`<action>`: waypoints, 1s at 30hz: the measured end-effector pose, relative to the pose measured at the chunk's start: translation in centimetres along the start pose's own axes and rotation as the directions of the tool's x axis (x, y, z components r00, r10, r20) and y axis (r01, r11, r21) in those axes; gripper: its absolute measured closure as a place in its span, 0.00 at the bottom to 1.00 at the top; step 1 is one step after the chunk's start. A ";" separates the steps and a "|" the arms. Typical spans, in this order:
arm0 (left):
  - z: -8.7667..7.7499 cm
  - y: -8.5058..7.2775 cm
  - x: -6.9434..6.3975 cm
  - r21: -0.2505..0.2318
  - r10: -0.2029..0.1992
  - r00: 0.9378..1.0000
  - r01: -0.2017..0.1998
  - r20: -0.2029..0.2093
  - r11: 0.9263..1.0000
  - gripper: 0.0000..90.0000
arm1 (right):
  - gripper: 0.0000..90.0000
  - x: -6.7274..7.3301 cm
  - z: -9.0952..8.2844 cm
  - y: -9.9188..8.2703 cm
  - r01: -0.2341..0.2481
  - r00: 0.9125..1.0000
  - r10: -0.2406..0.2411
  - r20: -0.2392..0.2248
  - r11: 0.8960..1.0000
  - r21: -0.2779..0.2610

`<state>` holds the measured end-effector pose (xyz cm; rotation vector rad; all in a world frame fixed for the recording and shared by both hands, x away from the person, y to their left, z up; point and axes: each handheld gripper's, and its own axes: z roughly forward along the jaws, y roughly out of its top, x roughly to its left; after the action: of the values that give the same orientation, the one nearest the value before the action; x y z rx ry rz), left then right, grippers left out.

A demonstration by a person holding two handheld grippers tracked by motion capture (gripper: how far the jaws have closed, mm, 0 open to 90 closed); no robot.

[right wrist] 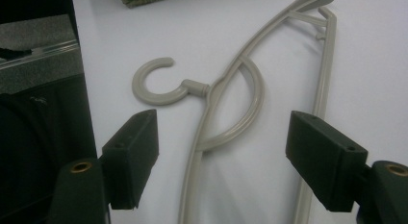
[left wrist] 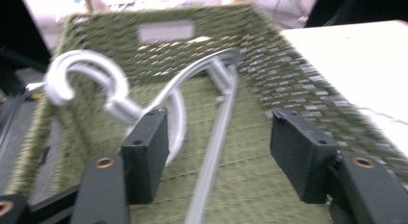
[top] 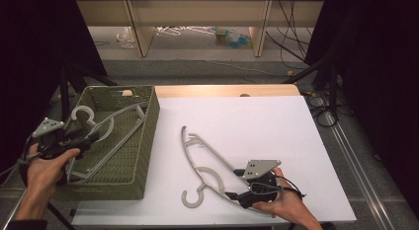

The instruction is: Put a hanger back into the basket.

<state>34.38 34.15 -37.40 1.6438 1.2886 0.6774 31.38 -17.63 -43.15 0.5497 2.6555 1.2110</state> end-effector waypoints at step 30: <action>-0.1 -6.6 -17.0 -0.144 0.220 0.903 -0.178 0.369 0.973 0.20 | 0.27 0.5 1.0 -0.6 -0.033 0.999 0.033 -0.001 0.997 0.063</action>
<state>26.15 18.32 -41.37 1.7292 0.7975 0.5016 31.05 -17.03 -44.26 0.6045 2.7048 1.1408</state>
